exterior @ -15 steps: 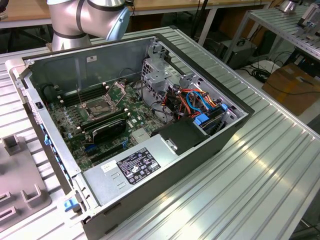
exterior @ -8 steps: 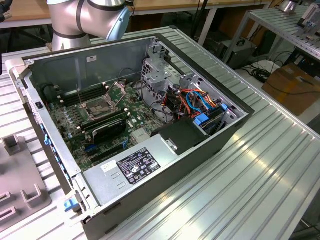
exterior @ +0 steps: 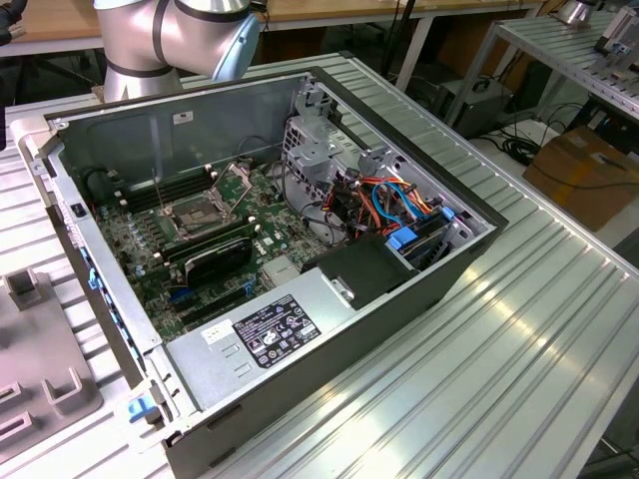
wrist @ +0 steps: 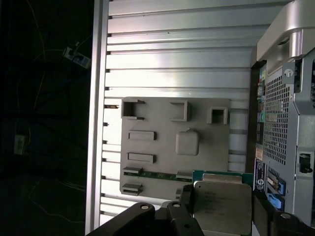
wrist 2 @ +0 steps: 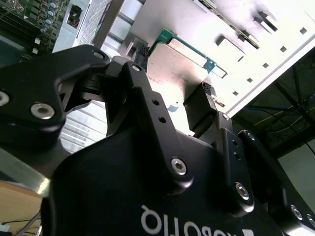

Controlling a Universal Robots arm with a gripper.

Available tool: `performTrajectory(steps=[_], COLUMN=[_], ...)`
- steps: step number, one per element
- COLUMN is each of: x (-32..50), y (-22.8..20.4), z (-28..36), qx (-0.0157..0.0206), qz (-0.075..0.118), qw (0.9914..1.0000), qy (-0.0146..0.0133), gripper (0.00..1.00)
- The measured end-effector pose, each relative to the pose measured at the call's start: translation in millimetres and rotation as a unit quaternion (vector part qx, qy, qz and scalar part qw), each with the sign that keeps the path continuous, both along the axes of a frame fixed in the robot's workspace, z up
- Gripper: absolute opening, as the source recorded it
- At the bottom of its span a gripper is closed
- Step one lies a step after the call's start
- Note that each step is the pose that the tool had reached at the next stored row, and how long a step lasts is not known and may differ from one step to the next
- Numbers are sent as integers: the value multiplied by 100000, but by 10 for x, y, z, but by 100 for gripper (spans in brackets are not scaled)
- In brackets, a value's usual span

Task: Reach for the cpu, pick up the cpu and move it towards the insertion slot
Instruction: 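Pick up the cpu and move it towards the insertion slot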

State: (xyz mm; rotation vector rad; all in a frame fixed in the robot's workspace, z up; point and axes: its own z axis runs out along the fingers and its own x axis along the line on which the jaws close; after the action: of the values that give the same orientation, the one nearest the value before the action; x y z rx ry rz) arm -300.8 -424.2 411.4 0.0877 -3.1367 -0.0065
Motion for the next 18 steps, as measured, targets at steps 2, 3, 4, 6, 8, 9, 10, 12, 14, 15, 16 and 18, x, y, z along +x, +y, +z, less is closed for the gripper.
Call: performTrajectory(steps=[2, 3, 4, 6, 8, 9, 10, 12, 14, 15, 16, 18], x=[6, 13, 19, 33, 73, 95, 112, 135, 141, 141, 159, 192], y=[0, 0, 0, 0, 0, 0, 0, 0, 0, 0, 0, 0], z=[0, 0, 0, 0, 0, 0, 0, 0, 0, 1, 0, -1], qx=[0, -2, -2, -1, -4, -3, 1, -3, -2, -5, 2, 0], qz=[5, 6, 12, 2, 1, 2, 3, -4, -5, 1, 12, 4], qw=[100000, 100000, 100000, 100000, 100000, 100000, 100000, 100000, 100000, 100000, 100000, 100000], qy=[0, -1, 0, 1, 0, 1, -2, 1, -2, 5, -4, -2], gripper=[55, 55, 55, 55, 55, 55, 55, 55, 55, 55, 55, 55])
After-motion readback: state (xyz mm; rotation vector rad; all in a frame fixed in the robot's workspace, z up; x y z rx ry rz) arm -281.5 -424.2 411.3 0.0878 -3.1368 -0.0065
